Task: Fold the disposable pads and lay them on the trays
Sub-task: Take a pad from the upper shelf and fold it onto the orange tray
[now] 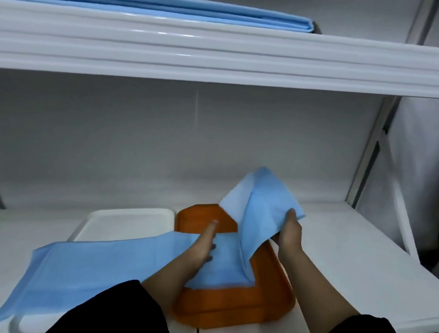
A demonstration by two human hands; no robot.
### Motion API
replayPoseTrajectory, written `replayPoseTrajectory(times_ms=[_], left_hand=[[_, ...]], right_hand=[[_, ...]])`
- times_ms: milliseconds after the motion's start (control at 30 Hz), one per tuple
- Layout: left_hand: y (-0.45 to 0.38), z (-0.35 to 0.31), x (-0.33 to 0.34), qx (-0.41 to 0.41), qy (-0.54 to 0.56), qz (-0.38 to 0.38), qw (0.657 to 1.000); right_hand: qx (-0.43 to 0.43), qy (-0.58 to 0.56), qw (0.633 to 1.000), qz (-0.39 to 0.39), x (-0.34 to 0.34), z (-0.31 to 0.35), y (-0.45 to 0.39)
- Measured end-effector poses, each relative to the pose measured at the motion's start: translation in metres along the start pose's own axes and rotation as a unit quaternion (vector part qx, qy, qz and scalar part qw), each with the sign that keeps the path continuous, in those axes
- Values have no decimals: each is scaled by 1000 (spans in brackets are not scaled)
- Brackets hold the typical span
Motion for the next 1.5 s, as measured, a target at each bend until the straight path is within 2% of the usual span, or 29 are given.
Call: replayPoseTrajectory(times_ms=[100,200,267,333,400,533,633,867,1000,1133,1300,1400,1500], left_hand=[[-14,-7,58,1,-98,85,992],[-18,-22,113,83,-224,149,960],[-27,-13,138,94,-266,177,943],[-31,-5,151,88,-298,187,932],[-29,-3,160,97,-351,191,912],[-31,25,152,76,-523,204,824],[-35,55,118,15,-610,196,768],[-39,91,41,-93,-650,138,741],[-32,98,21,-118,-656,128,735],[-21,96,6,-114,-651,116,741],[-1,92,-26,-111,-643,90,753],[12,92,-51,-115,-627,65,768],[22,97,-75,-125,-613,48,779]], right_hand=[[23,-108,991,71,-5,8,5],[21,-75,986,150,-3,9,9],[-14,-20,985,169,-6,8,5],[-61,42,990,122,-22,8,-4],[-95,90,991,33,-49,8,-17],[-72,106,989,-77,-96,-6,-38],[-40,113,987,-109,-126,-21,-52],[23,95,986,-132,-166,-50,-53],[79,175,966,-174,-171,-60,-39],[63,352,918,-171,-145,-40,-22],[-8,496,868,-5,-52,-36,-1],[-46,588,799,117,10,-52,21],[-91,673,700,221,63,-77,47]])
Point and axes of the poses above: each hand's wrist, its own y-axis away from the middle knuckle, its own x-axis out of the palm, z = x × y, the point moved 10 cm from there along -y, towards the middle knuckle, and after that the axes turned 5 degrees about z, right-handed, at the moved point
